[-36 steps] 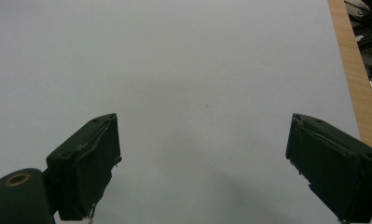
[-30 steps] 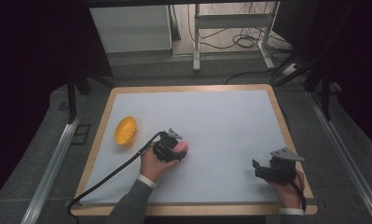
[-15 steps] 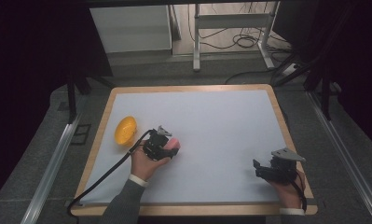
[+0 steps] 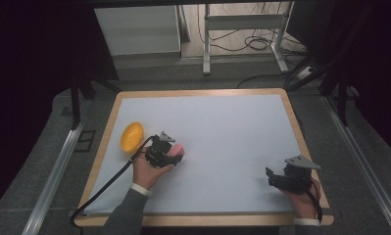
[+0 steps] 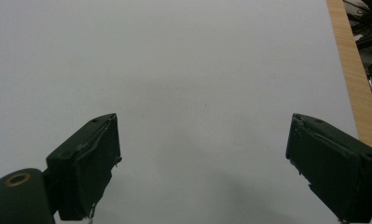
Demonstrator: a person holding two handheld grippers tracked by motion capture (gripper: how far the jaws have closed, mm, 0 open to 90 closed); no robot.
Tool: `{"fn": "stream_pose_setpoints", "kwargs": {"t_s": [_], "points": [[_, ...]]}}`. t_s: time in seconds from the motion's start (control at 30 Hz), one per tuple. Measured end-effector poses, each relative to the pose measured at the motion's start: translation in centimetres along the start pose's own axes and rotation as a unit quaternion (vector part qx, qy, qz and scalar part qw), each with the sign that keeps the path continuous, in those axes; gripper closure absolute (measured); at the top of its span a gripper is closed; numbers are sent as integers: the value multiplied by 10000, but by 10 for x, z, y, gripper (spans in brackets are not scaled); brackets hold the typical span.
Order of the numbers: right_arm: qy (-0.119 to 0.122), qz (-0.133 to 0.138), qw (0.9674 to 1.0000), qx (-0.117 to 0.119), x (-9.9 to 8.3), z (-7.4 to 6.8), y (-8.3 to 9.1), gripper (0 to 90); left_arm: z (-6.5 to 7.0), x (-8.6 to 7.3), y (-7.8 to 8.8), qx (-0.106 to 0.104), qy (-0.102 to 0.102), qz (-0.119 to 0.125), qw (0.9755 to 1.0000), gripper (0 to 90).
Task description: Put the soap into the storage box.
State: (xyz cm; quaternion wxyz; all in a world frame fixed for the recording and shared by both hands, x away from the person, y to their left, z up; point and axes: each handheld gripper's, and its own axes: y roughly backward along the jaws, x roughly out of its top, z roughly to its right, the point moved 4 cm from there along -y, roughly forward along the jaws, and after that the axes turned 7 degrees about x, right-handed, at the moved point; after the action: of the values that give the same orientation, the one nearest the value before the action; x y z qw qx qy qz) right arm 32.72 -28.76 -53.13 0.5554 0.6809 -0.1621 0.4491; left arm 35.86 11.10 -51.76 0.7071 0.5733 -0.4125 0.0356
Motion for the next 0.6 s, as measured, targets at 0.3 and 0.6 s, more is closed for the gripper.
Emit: {"fn": "stream_pose_setpoints", "kwargs": {"t_s": [0.3,0.6], "points": [[-1,-13,10000,0,0,-1,-1,96,-12,-3,9,114,114,44,9999,598],[10,-4,10000,25,0,-1,0,96,-19,-4,13,154,173,77,9997,598]]}}
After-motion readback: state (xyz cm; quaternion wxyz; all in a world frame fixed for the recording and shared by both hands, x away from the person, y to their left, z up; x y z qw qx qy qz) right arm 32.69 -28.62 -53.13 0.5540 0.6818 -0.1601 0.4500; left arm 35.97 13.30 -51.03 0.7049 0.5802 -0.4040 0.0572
